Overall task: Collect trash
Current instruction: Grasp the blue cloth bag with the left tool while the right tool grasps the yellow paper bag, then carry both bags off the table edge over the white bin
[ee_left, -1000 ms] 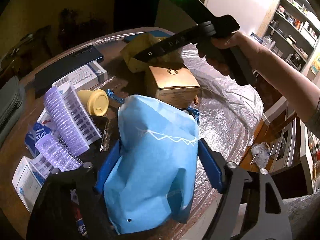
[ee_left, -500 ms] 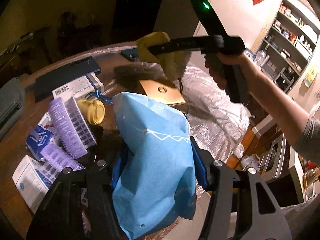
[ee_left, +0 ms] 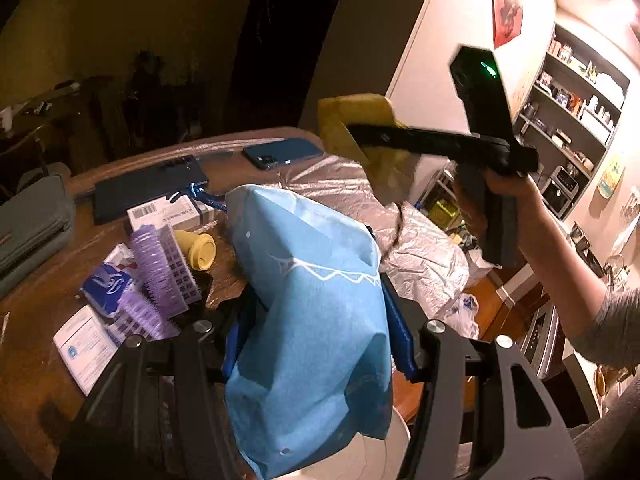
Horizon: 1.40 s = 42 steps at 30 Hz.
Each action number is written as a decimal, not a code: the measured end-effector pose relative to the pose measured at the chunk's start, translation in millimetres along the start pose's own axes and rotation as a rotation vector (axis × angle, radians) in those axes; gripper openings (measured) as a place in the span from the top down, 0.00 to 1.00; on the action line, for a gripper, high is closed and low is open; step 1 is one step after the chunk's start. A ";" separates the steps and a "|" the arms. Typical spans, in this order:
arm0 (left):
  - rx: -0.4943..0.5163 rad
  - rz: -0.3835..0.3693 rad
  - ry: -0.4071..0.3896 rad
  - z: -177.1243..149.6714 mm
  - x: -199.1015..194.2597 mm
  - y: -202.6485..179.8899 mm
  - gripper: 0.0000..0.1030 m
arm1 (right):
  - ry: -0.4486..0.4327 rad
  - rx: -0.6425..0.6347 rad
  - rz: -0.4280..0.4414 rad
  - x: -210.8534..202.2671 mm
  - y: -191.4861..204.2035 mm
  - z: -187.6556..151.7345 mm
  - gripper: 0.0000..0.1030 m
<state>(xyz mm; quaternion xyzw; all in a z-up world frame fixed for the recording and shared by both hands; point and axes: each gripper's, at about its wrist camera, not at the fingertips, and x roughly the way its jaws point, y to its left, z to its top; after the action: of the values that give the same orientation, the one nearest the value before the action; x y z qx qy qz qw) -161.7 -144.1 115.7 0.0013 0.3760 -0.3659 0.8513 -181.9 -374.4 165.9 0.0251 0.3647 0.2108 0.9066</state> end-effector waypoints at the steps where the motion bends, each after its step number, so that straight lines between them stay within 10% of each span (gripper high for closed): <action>1: -0.006 0.002 -0.006 -1.5 -4.0 0.2 0.45 | -0.005 -0.001 0.008 -6.6 5.7 -4.6 0.42; 21: -0.060 0.113 -0.019 -61.6 -70.8 -7.8 0.45 | 0.088 -0.036 0.153 -57.3 112.1 -105.6 0.42; 42: -0.079 0.143 0.129 -125.5 -56.1 -32.5 0.45 | 0.266 0.001 0.149 -44.7 143.7 -187.2 0.42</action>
<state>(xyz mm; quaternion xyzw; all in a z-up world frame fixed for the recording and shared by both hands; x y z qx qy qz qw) -287.3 -98.1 70.5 0.0182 0.4433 -0.2884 0.8485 -388.8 -281.8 86.5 0.0244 0.4789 0.2786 0.8321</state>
